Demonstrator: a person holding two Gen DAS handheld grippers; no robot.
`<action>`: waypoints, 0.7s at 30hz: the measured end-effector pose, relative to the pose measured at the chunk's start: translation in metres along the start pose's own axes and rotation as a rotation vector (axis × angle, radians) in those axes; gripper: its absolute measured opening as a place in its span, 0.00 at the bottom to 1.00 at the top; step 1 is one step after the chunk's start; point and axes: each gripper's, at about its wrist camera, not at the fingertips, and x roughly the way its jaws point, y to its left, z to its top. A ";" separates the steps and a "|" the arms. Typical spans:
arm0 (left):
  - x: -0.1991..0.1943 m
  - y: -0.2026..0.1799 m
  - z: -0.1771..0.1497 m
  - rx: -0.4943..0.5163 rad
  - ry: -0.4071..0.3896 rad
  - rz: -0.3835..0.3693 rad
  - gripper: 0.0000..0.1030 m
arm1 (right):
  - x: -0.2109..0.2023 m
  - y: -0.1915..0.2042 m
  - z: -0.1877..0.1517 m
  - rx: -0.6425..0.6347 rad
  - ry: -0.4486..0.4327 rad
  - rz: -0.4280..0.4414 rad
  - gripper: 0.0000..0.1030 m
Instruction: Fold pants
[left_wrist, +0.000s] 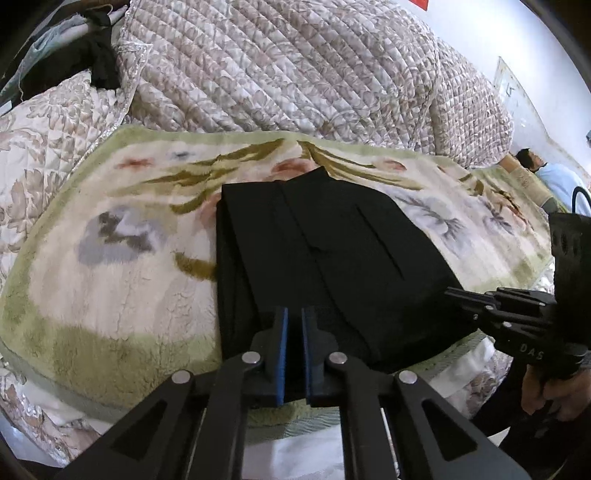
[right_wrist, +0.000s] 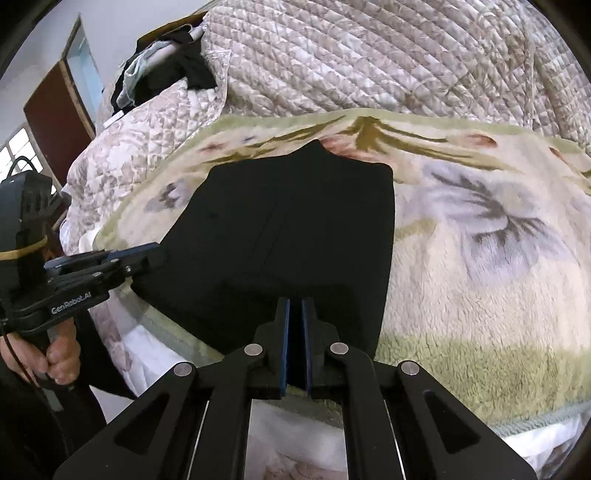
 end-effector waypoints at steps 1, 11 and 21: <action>0.000 -0.001 -0.001 0.004 -0.003 0.006 0.08 | 0.000 0.000 -0.001 -0.001 -0.002 0.000 0.05; 0.000 -0.001 -0.001 -0.009 -0.004 0.023 0.08 | -0.001 -0.004 -0.001 0.037 -0.009 0.026 0.06; -0.005 0.000 0.007 -0.031 0.005 0.060 0.08 | -0.010 -0.002 0.007 0.052 -0.020 0.027 0.10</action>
